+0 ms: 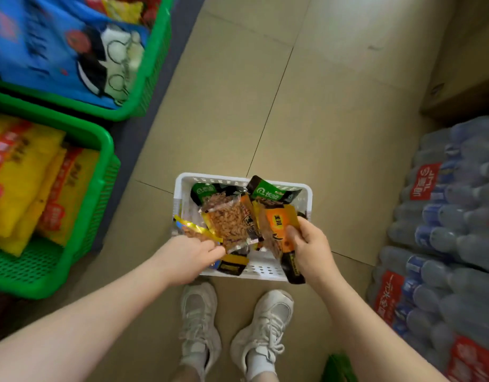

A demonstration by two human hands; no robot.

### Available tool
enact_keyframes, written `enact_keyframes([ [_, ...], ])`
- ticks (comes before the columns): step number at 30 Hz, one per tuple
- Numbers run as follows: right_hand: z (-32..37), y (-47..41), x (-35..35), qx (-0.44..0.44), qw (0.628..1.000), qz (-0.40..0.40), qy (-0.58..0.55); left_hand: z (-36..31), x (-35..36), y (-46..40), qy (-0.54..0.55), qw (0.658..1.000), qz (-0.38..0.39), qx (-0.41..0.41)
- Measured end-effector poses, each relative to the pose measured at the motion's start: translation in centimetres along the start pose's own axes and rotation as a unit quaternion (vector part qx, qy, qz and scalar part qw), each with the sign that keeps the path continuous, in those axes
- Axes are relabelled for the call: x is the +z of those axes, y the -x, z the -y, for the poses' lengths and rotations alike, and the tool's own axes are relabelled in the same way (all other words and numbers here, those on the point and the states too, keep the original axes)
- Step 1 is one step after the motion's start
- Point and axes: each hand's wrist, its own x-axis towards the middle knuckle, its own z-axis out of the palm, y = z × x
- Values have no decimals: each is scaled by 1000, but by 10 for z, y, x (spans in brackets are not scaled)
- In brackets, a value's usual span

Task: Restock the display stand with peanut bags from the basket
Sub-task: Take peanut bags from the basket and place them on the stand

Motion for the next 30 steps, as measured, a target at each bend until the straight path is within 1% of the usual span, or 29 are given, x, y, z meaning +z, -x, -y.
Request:
enact_keyframes([
  [2, 33, 21, -17, 0, 1000, 21, -5, -11, -43, 23, 59, 996, -54, -39],
  [3, 51, 33, -27, -6, 1000, 28, -1, -14, -61, 35, 90, 990, -75, -74],
  [5, 95, 57, -50, -23, 999, 26, 15, -19, -106, 59, 138, 975, -105, -137],
  [6, 119, 69, -62, -36, 999, 17, 23, -21, -136, 72, 145, 967, -125, -167],
  [8, 173, 97, -83, -87, 995, -3, 57, -23, -188, 103, 146, 956, -135, -217],
  [9, 200, 111, -90, -126, 988, -2, 87, -27, -211, 118, 165, 950, -122, -236],
  [11, 252, 147, -101, -197, 969, 23, 150, -35, -256, 153, 183, 937, -107, -276],
  [12, 275, 165, -104, -230, 956, 41, 180, -39, -277, 172, 169, 935, -115, -291],
  [15, 328, 222, -104, -316, 912, 85, 246, -61, -325, 231, 144, 917, -163, -333],
  [18, 371, 286, -98, -399, 874, 113, 252, -88, -360, 301, 127, 884, -215, -394],
  [22, 426, 362, -71, -520, 802, 138, 260, -131, -398, 408, 90, 829, -287, -472],
  [23, 441, 382, -59, -551, 777, 157, 261, -143, -407, 435, 75, 815, -305, -487],
  [26, 480, 454, -18, -643, 682, 203, 284, -184, -428, 518, 45, 765, -346, -541],
  [28, 498, 507, 13, -695, 627, 212, 279, -210, -435, 568, -14, 733, -386, -560],
  [30, 511, 557, 45, -740, 585, 207, 260, -235, -439, 615, -59, 704, -403, -582],
])
